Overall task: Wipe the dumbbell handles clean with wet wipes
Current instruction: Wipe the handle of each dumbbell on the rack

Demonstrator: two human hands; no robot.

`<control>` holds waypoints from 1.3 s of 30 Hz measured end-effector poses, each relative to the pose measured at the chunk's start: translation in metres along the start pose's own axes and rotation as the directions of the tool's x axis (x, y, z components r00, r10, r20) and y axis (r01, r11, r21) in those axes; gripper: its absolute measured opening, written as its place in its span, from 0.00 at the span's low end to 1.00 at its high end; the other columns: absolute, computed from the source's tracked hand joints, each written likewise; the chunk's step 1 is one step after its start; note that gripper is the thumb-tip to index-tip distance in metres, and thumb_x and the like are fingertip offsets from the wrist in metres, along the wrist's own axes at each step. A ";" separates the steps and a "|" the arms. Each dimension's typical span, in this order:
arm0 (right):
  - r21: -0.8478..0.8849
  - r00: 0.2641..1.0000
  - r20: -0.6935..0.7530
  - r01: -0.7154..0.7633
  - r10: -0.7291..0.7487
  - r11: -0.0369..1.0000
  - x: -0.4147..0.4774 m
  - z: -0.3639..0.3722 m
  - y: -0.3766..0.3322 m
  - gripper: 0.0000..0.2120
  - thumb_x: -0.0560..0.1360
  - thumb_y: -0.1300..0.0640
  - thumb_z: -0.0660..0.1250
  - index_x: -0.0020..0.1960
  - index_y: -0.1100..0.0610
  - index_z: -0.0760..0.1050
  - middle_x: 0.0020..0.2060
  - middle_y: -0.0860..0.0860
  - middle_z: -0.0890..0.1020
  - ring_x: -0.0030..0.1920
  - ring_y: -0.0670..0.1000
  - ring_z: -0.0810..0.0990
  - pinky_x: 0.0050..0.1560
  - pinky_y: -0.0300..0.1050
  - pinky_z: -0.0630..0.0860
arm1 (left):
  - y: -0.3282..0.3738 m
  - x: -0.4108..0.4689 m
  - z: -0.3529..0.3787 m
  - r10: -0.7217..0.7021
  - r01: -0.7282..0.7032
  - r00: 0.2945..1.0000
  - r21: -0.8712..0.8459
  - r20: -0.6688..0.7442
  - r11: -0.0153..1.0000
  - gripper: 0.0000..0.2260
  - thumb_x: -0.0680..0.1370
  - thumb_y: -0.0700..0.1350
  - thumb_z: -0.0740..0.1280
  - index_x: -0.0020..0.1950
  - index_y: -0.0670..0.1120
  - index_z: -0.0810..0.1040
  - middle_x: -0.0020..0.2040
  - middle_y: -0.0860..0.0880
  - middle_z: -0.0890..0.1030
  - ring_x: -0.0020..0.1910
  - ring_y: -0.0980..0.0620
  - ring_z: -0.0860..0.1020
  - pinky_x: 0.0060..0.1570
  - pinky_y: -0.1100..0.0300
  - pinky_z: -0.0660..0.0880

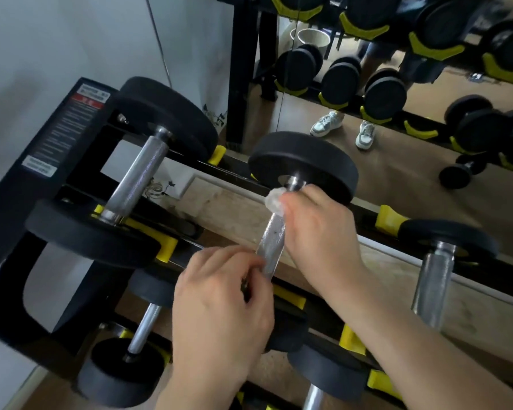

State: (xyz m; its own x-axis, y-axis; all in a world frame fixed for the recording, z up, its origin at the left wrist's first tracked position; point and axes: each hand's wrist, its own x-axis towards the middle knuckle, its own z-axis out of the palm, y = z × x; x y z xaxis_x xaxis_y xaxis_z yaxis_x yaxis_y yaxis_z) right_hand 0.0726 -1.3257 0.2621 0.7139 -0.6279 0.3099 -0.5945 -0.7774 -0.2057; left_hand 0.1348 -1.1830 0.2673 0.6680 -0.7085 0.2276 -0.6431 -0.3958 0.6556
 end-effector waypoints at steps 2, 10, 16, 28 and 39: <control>0.015 0.994 0.022 0.106 -0.106 0.994 -0.002 -0.004 0.000 0.11 0.68 0.64 0.68 0.48 0.53 0.82 0.39 0.49 0.80 0.36 0.49 0.79 0.34 0.32 0.64 | -0.006 -0.012 -0.003 -0.070 0.071 0.997 -0.014 0.042 0.997 0.18 0.74 0.62 0.59 0.54 0.55 0.82 0.61 0.54 0.77 0.64 0.53 0.70 0.62 0.56 0.67; 0.250 0.959 0.062 0.254 -0.278 0.934 -0.030 -0.008 -0.002 0.09 0.73 0.63 0.66 0.50 0.57 0.82 0.42 0.52 0.82 0.39 0.52 0.81 0.38 0.44 0.78 | -0.027 -0.029 -0.020 -0.140 0.164 0.951 -0.066 0.275 0.984 0.46 0.57 0.82 0.59 0.70 0.61 0.64 0.73 0.58 0.60 0.73 0.59 0.61 0.64 0.62 0.64; 0.248 0.969 0.068 0.215 -0.238 0.944 -0.025 -0.008 -0.006 0.08 0.72 0.64 0.66 0.48 0.58 0.81 0.40 0.53 0.82 0.37 0.55 0.81 0.34 0.47 0.78 | -0.027 -0.031 -0.013 -0.106 0.119 0.974 -0.052 0.198 0.992 0.42 0.60 0.79 0.60 0.68 0.58 0.66 0.72 0.53 0.64 0.71 0.52 0.67 0.61 0.58 0.67; 0.277 0.904 0.213 0.308 -0.371 0.910 -0.003 -0.020 0.009 0.07 0.72 0.66 0.68 0.48 0.58 0.81 0.40 0.50 0.80 0.37 0.54 0.80 0.36 0.45 0.78 | -0.027 -0.029 -0.015 -0.097 0.103 0.980 -0.025 0.172 0.994 0.38 0.61 0.79 0.60 0.63 0.58 0.72 0.71 0.52 0.68 0.69 0.49 0.70 0.53 0.53 0.76; 0.276 0.882 0.173 0.383 -0.438 0.882 0.009 -0.014 0.010 0.07 0.76 0.62 0.64 0.45 0.59 0.82 0.40 0.52 0.77 0.35 0.55 0.75 0.32 0.53 0.75 | -0.008 -0.014 -0.009 0.509 -0.593 0.797 0.259 0.325 0.763 0.17 0.69 0.65 0.68 0.41 0.52 0.79 0.39 0.54 0.78 0.43 0.50 0.78 0.52 0.48 0.73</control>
State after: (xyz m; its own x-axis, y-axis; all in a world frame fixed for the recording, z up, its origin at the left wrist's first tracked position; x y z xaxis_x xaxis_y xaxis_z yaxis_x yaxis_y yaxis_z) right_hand 0.0684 -1.3386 0.2760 0.9541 -0.2203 0.2028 -0.1486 -0.9363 -0.3183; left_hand 0.1344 -1.1647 0.2650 0.0831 -0.9561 0.2810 -0.9834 -0.0330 0.1786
